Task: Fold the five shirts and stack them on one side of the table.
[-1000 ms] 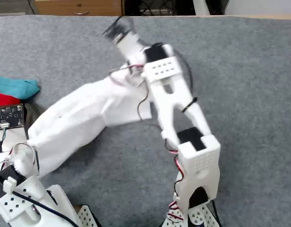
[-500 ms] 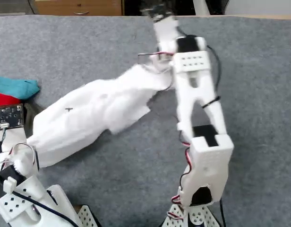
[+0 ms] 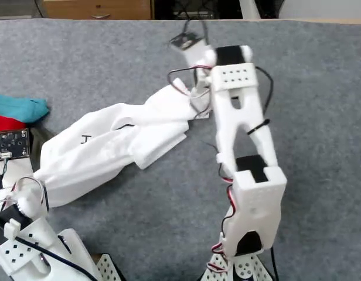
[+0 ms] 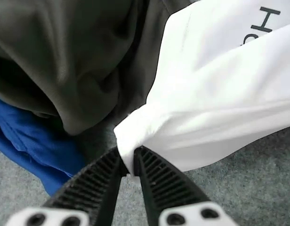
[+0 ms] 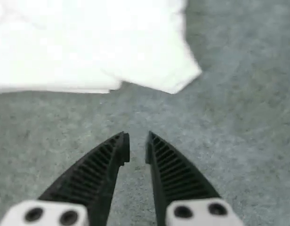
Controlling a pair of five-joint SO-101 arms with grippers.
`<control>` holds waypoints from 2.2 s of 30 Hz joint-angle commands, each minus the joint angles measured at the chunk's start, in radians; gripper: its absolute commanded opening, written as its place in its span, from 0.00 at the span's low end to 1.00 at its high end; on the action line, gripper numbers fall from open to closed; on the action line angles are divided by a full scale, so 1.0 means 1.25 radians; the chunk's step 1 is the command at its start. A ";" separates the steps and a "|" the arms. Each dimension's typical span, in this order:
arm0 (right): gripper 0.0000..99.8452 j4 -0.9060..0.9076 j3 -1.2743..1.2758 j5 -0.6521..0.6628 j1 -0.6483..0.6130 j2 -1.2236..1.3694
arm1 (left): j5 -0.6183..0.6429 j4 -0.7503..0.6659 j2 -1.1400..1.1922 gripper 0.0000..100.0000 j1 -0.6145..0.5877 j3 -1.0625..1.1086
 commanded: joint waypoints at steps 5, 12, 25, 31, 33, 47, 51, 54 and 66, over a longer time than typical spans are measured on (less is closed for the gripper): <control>0.09 -0.049 0.121 0.090 -0.122 0.007 | 0.000 -0.012 -0.006 0.03 -0.001 -0.009; 0.30 -0.231 0.220 0.075 -0.226 0.048 | 0.000 -0.009 -0.006 0.03 -0.002 -0.004; 0.01 -0.188 -0.063 0.069 -0.149 0.109 | 0.000 0.010 -0.006 0.03 0.001 -0.002; 0.01 -0.155 -0.203 0.055 -0.124 0.105 | 0.000 0.021 -0.006 0.03 0.002 0.012; 0.01 -0.113 -0.262 0.025 -0.124 0.104 | -0.001 0.017 -0.006 0.03 -0.003 0.014; 0.02 0.054 -0.689 -0.137 -0.091 -0.185 | 0.000 0.065 -0.001 0.03 0.002 -0.229; 0.02 0.053 -0.616 -0.139 -0.092 -0.375 | 0.001 0.120 0.000 0.03 0.014 -0.364; 0.02 0.052 -0.538 -0.136 -0.091 -0.512 | 0.001 0.164 0.000 0.03 0.047 -0.461; 0.02 -0.042 -0.441 -0.140 0.134 -0.808 | 0.021 0.271 0.000 0.03 0.115 -0.849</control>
